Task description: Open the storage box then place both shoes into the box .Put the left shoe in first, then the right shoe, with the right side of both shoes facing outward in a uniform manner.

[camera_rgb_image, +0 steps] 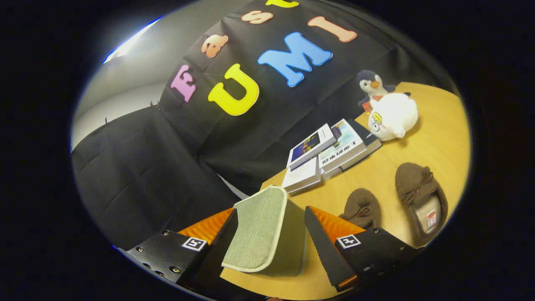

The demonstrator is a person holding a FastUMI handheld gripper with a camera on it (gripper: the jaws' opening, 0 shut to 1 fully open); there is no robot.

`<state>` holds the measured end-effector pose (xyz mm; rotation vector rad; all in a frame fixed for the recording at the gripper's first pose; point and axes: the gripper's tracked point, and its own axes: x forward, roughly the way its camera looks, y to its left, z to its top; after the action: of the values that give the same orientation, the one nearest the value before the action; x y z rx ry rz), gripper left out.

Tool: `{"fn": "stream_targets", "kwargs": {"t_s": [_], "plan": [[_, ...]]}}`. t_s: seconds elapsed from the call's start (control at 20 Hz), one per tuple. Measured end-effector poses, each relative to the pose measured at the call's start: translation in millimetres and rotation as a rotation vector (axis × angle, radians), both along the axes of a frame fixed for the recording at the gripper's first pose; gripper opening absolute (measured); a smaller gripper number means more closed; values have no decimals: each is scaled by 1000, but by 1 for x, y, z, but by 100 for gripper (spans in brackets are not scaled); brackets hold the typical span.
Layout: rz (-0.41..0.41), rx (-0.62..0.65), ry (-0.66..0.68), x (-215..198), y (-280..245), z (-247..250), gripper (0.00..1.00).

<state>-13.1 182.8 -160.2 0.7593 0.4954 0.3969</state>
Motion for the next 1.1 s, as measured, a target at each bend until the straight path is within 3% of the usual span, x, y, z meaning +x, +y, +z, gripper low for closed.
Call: {"fn": "stream_targets", "kwargs": {"t_s": [0.7, 0.8, 0.95, 1.1], "plan": [[127, 397, 318, -21, 68, -58, 97], [150, 428, 352, -24, 76, -63, 95], [177, 433, 384, -23, 86, -66, 79], [211, 420, 405, -26, 88, -68, 78]]}}
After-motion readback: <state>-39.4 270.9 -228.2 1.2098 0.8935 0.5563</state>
